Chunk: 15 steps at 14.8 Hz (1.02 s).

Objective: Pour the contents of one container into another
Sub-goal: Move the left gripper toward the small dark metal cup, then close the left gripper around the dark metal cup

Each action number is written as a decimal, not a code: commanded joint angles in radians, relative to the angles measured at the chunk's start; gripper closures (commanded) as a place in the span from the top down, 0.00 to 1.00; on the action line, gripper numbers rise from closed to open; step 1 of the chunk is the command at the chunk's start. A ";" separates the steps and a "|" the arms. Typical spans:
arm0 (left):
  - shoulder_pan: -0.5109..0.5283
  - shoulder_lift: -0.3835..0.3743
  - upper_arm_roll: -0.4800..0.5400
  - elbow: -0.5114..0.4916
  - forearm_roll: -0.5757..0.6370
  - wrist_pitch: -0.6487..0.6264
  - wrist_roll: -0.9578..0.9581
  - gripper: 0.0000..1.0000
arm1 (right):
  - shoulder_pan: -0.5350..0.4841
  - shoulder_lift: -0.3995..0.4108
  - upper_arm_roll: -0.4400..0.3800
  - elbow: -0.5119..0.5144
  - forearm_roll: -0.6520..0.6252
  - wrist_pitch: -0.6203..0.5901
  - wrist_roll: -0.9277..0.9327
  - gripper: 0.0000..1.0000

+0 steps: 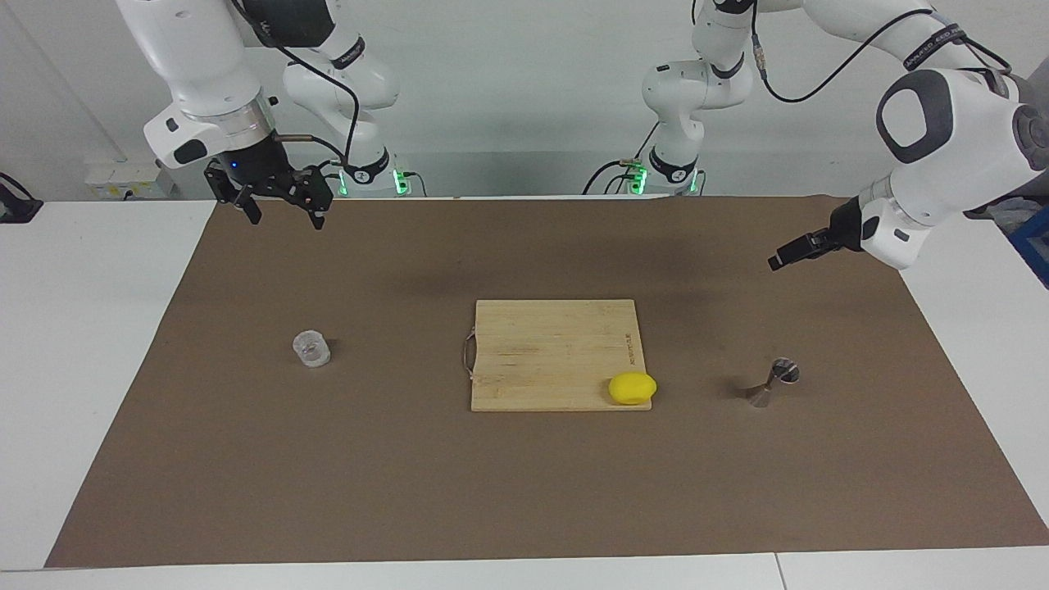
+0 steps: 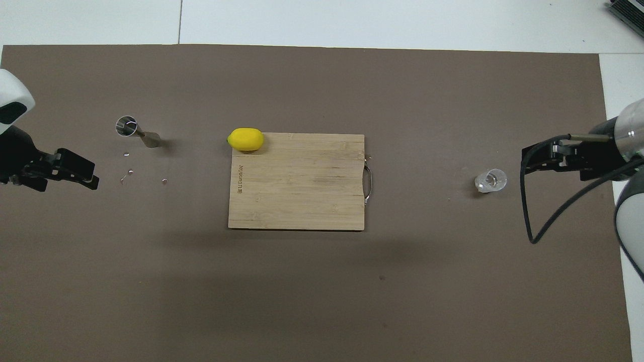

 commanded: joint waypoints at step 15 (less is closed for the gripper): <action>0.165 0.150 0.065 -0.218 -0.827 0.387 -0.876 1.00 | -0.005 -0.001 0.009 0.001 0.013 -0.010 -0.009 1.00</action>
